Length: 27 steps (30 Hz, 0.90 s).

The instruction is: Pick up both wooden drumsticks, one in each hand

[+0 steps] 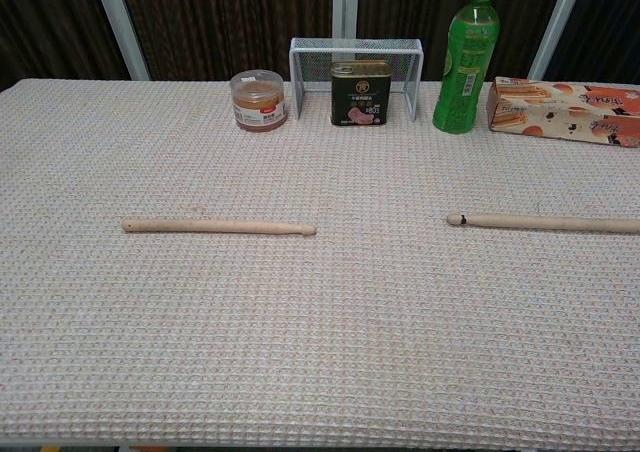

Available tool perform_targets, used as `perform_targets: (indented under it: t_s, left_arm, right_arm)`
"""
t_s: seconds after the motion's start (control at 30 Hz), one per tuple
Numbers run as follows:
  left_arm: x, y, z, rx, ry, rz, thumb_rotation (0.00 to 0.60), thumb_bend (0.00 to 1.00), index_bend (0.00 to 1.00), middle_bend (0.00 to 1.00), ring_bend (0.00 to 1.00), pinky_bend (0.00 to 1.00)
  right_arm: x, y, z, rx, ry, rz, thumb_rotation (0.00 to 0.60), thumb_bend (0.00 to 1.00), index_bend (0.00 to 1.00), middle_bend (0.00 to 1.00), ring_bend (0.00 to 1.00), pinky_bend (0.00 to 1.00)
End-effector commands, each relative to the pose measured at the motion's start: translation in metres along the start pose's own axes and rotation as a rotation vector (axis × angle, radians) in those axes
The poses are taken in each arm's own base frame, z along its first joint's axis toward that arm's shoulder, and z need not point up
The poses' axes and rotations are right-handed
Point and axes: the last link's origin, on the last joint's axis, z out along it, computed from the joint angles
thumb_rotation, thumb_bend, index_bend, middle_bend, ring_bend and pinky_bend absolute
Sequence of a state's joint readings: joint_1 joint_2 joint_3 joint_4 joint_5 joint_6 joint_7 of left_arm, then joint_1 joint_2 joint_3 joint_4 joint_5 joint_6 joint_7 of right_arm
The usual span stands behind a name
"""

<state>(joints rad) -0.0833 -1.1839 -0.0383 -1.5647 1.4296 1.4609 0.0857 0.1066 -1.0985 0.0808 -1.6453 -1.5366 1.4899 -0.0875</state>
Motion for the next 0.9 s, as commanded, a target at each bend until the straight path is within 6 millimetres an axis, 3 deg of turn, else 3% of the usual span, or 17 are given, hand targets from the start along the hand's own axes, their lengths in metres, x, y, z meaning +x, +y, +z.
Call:
perform_targets:
  t_s: [0.03, 0.47, 0.67, 0.9]
  left_arm:
    - [-0.001, 0.001, -0.002, 0.021, 0.052, 0.011, 0.6, 0.01, 0.14, 0.11, 0.01, 0.07]
    - [0.002, 0.001, -0.01, 0.02, 0.096, 0.01, 0.6, 0.01, 0.14, 0.11, 0.01, 0.07]
    - [0.0, 0.004, -0.007, -0.009, 0.083, 0.008, 0.6, 0.01, 0.14, 0.11, 0.01, 0.07]
    - [0.0, 0.006, -0.003, -0.031, 0.061, 0.009, 0.6, 0.01, 0.14, 0.11, 0.01, 0.07]
  right_arm:
    - [0.001, -0.001, 0.001, 0.004, 0.006, 0.003, 0.6, 0.06, 0.04, 0.14, 0.01, 0.13]
    - [-0.004, -0.003, 0.005, 0.019, -0.013, 0.046, 0.6, 0.08, 0.1, 0.18, 0.06, 0.19]
    - [-0.022, -0.011, 0.037, 0.046, -0.122, 0.049, 0.6, 0.17, 0.24, 0.27, 0.12, 0.23]
    - [-0.061, -0.029, 0.083, 0.075, -0.251, 0.069, 0.6, 0.17, 0.3, 0.33, 0.19, 0.28]
